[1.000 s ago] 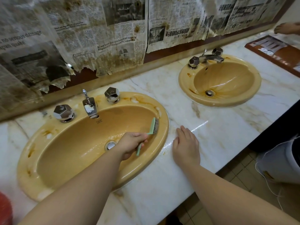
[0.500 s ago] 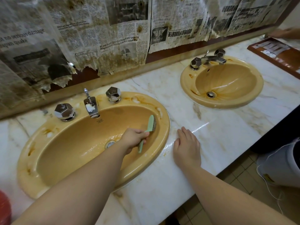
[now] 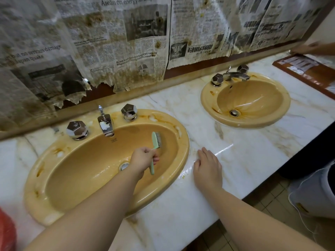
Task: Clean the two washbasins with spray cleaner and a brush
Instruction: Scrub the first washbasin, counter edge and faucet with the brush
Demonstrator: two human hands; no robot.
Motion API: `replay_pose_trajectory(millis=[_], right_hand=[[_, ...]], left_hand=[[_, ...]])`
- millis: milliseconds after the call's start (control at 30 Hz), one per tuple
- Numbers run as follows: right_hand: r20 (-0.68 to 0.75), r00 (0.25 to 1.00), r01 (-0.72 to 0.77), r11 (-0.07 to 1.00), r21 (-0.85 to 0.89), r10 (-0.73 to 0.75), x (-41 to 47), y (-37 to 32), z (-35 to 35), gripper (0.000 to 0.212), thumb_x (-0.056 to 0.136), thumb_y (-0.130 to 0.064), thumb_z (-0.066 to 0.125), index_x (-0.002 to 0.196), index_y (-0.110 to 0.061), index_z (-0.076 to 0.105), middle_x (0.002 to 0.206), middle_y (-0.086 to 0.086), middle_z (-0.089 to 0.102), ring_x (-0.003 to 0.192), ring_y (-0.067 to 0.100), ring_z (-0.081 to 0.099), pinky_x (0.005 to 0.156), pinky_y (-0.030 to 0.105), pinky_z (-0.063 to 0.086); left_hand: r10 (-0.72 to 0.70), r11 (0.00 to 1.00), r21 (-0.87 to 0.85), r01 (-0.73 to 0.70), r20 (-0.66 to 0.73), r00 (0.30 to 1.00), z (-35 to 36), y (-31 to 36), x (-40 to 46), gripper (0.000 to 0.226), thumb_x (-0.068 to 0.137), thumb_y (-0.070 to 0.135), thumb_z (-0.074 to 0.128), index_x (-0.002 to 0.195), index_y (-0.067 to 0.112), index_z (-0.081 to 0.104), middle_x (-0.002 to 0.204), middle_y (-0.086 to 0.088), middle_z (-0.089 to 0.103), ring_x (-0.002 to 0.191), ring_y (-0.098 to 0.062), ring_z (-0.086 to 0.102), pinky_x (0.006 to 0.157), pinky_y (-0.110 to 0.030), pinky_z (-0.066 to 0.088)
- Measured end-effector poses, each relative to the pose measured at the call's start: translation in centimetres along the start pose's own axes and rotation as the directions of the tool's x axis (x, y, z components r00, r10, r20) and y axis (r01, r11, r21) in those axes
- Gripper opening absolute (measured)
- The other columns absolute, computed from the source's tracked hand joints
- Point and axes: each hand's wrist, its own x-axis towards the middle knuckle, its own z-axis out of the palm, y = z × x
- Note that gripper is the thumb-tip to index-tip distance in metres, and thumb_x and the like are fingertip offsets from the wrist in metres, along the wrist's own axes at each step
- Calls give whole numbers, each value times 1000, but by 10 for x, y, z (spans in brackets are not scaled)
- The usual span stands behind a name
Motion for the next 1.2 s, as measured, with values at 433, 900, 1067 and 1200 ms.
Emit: replay_pose_trajectory(millis=[433, 900, 1067, 1200], right_hand=[[453, 888, -208, 817, 537, -72, -14, -152, -44, 24, 98, -43, 50, 92, -23, 63, 86, 5, 69, 75, 24, 68, 67, 40, 58], [746, 637, -355, 783, 511, -197, -68, -242, -12, 38, 104, -41, 46, 93, -12, 66, 68, 7, 50, 49, 22, 48, 47, 27, 41], [742, 609, -196, 854, 482, -279, -60, -257, 6, 25, 100, -32, 48, 84, -13, 53, 69, 8, 48, 45, 19, 42, 42, 21, 28], [670, 664, -27, 885, 466, -332, -46, -283, 12, 26, 90, -35, 48, 72, -16, 49, 64, 3, 45, 55, 21, 37, 52, 29, 26]], left_hand=[[99, 992, -81, -95, 43, 994, -34, 28, -63, 17, 101, 26, 60, 93, 17, 73, 95, -3, 78, 93, -23, 66, 85, -40, 51], [26, 986, -155, -66, -247, 969, -141, -8, -131, 13, 92, 28, 71, 98, 19, 77, 99, 0, 76, 87, -11, 66, 76, -29, 48], [38, 986, -120, -115, -511, 859, -188, -30, -140, 6, 89, 18, 71, 87, 13, 74, 86, 0, 74, 74, -11, 67, 73, -27, 50], [165, 986, 123, -111, -673, 721, -208, -51, -152, 4, 86, 27, 76, 86, 25, 72, 85, 11, 72, 86, -11, 67, 79, -27, 51]])
